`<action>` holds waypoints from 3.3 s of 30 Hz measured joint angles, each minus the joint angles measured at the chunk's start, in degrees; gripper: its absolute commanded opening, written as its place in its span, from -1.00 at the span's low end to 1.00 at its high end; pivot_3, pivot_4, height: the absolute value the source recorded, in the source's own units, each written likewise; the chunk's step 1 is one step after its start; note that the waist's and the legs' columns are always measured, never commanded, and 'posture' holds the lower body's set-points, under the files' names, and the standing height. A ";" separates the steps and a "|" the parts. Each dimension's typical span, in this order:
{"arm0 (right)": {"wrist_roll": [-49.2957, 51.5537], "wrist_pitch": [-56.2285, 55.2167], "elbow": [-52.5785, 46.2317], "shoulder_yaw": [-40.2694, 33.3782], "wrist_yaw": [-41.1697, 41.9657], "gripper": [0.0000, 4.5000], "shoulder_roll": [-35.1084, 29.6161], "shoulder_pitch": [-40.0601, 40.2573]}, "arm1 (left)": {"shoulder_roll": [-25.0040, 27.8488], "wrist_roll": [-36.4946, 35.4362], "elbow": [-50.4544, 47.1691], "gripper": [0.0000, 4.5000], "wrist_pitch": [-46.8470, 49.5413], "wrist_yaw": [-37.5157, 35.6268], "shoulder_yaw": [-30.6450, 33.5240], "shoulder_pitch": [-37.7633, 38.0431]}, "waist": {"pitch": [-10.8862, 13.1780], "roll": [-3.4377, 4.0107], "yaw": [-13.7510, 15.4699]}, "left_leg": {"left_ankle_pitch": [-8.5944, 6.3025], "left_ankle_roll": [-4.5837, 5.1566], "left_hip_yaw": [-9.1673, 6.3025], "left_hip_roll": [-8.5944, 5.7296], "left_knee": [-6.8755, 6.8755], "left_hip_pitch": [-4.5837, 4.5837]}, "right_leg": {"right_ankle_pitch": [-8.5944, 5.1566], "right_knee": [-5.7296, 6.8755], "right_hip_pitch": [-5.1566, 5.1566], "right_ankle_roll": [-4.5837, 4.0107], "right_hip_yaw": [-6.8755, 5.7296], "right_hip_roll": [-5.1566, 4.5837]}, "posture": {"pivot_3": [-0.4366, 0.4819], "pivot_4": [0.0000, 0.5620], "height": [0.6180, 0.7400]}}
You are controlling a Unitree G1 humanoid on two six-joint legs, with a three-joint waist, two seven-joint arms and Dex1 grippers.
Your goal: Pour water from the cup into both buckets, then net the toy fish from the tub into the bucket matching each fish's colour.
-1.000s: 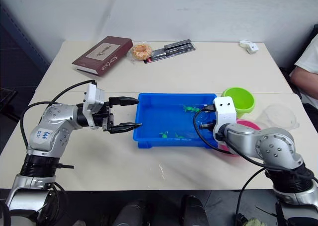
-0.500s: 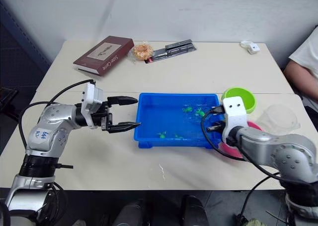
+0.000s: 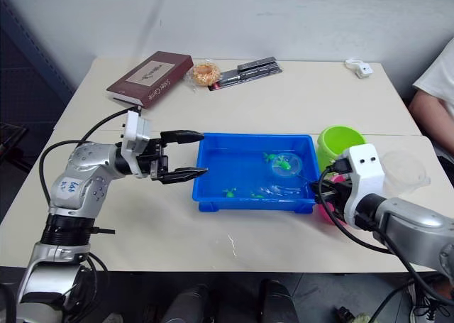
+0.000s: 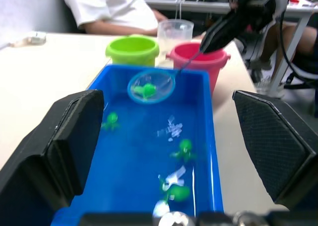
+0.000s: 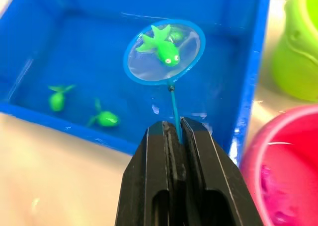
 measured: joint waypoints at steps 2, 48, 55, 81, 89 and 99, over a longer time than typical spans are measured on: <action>-3.26 -1.77 -2.17 -2.09 4.14 -1.00 0.62 2.44 | -0.39 -0.16 0.29 0.98 0.61 -0.03 0.02 -0.87 | 0.00 0.00 -0.04 | 0.00 0.00 0.00 0.00 0.00 0.01 | 0.00 0.01 0.00 0.00 0.00 0.02 | -0.05 -0.47 1.00; -118.18 -65.55 32.55 12.50 20.48 -1.00 -4.27 5.67 | -5.01 -0.88 0.13 0.98 3.56 2.81 -1.70 -1.96 | -0.04 0.08 -0.22 | 0.14 -0.16 0.01 -0.05 0.01 0.14 | 0.04 0.07 0.09 0.07 0.08 0.08 | -0.05 -0.47 1.00; -123.44 -66.37 33.93 12.76 19.83 -1.00 -4.29 5.74 | -5.06 -0.52 0.13 0.98 2.62 2.83 -1.70 -1.96 | -0.04 0.08 -0.27 | 0.15 -0.18 0.01 -0.04 0.01 0.13 | 0.03 0.07 0.09 0.07 0.06 0.09 | -0.05 -0.47 1.00; -123.69 -69.04 33.11 9.41 20.68 -1.00 -1.70 6.54 | -6.73 -0.17 0.29 0.98 1.85 4.01 -2.25 -1.93 | -0.06 0.11 -0.18 | 0.19 -0.21 0.01 -0.04 0.01 0.13 | 0.03 0.12 0.10 0.05 0.03 0.09 | -0.05 -0.47 1.00; -123.68 -70.36 33.28 8.12 21.68 -1.00 -1.53 6.68 | -6.76 -0.17 0.32 0.98 1.85 4.31 -2.25 -1.88 | -0.06 0.11 -0.29 | 0.19 -0.21 0.01 -0.04 0.01 0.15 | 0.03 0.14 0.10 0.05 0.05 0.10 | -0.05 -0.47 1.00; -123.17 -74.59 35.45 4.53 21.98 -1.00 -2.10 9.08 | -6.54 -0.17 0.31 0.98 1.87 4.48 -2.19 -1.83 | -0.06 0.11 -0.17 | 0.20 -0.20 0.03 -0.06 0.02 0.14 | 0.03 0.13 0.12 0.05 0.04 0.08 | -0.05 -0.47 1.00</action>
